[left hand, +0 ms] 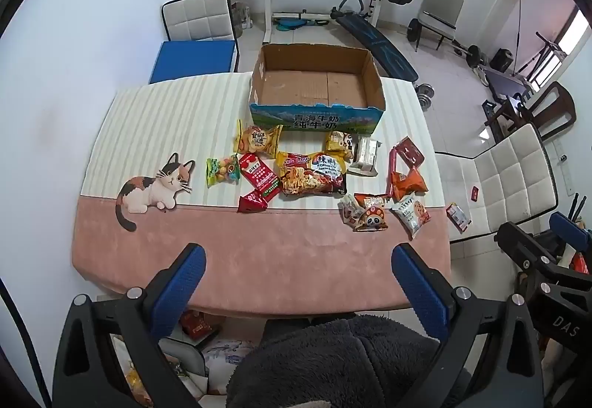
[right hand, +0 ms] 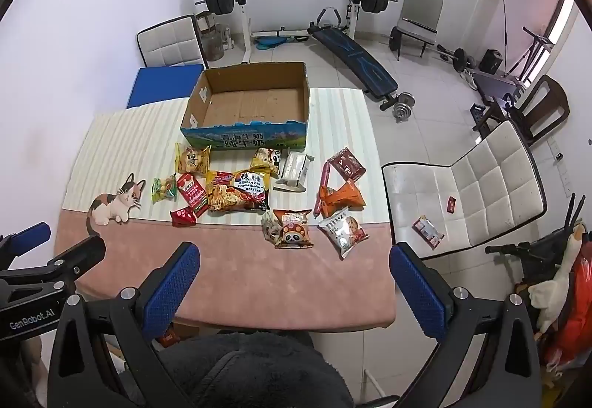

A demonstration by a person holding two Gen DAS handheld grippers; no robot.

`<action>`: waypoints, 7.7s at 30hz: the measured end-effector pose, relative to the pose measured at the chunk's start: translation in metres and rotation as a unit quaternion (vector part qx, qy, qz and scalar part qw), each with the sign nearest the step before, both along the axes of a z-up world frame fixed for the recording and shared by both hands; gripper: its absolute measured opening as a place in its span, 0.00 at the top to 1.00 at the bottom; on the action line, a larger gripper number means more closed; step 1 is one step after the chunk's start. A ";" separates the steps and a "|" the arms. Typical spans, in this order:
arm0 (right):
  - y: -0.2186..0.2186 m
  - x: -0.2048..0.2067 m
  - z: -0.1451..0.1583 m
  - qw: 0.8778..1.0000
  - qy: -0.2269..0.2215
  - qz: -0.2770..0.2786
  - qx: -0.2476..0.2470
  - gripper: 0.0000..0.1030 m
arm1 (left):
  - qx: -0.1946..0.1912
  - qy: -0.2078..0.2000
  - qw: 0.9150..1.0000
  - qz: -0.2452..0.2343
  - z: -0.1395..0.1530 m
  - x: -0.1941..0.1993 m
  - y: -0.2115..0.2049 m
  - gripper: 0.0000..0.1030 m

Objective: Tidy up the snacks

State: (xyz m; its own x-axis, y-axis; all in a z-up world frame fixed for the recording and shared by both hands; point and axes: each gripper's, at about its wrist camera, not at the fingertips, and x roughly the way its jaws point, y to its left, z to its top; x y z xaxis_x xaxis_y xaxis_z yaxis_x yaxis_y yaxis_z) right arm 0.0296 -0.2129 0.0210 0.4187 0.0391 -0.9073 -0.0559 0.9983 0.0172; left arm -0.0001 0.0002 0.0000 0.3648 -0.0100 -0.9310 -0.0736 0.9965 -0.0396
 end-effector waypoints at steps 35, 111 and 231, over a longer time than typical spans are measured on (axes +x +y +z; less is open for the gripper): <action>-0.001 0.004 0.014 1.000 -0.016 0.002 0.000 0.00 | 0.002 -0.017 1.000 0.000 0.025 0.009 -0.011 0.00; -0.018 0.082 -0.109 0.997 0.070 0.013 0.027 0.00 | 0.079 -0.033 0.996 -0.035 -0.057 0.080 -0.010 0.00; -0.055 0.165 -0.448 0.904 0.321 -0.254 0.126 0.45 | 0.073 0.278 0.917 -0.278 -0.553 0.132 0.048 0.23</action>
State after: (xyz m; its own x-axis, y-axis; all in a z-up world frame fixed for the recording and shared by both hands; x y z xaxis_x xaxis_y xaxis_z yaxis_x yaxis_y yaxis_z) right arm 0.1943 -0.2683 -0.4268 -0.1690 0.2283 -0.9588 0.5098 0.8528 0.1132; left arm 0.1322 0.0482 -0.5529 -0.1900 0.0895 -0.9777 0.4787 0.8779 -0.0126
